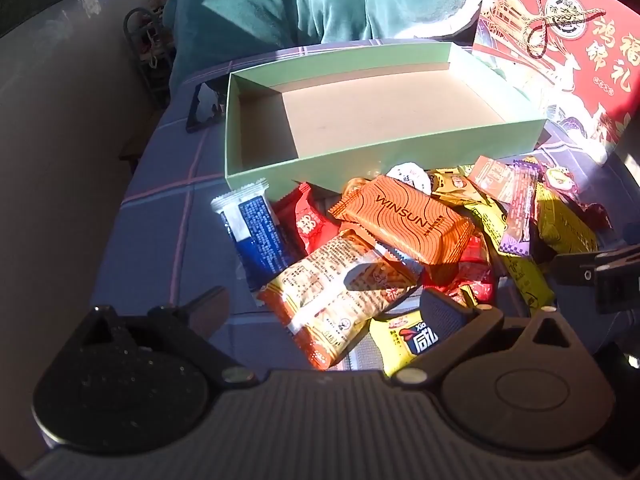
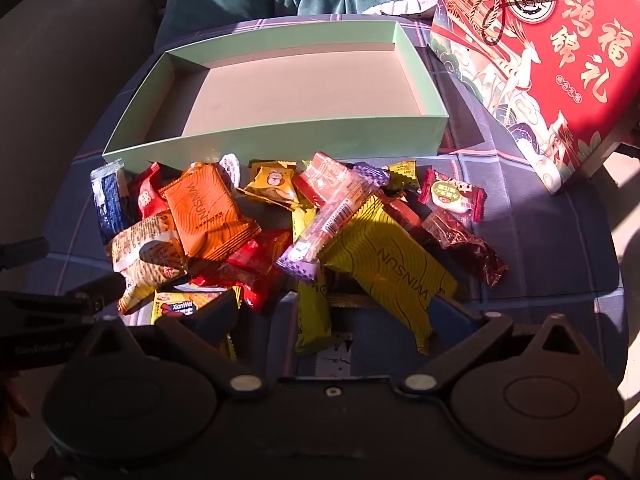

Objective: Organize snacks
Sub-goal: 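Move both grippers over the snack pile in front of the green tray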

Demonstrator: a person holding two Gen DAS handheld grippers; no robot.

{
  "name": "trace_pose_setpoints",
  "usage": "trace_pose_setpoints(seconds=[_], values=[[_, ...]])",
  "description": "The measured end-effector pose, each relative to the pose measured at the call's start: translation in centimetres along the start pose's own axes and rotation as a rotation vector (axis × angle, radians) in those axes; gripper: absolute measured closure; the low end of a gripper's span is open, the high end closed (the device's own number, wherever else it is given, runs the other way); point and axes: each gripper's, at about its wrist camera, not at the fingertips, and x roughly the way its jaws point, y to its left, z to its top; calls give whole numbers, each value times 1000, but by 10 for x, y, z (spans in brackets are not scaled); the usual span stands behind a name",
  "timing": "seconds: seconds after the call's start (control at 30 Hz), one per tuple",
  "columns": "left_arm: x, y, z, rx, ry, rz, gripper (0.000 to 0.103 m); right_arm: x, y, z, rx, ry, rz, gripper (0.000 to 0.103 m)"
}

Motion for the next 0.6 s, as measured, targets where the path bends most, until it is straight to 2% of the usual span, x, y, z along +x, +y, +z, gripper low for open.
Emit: trace_pose_setpoints(seconds=[0.6], values=[[11, -3, -2, 19, 26, 9, 0, 10, -5, -3, 9, 16, -1, 0]])
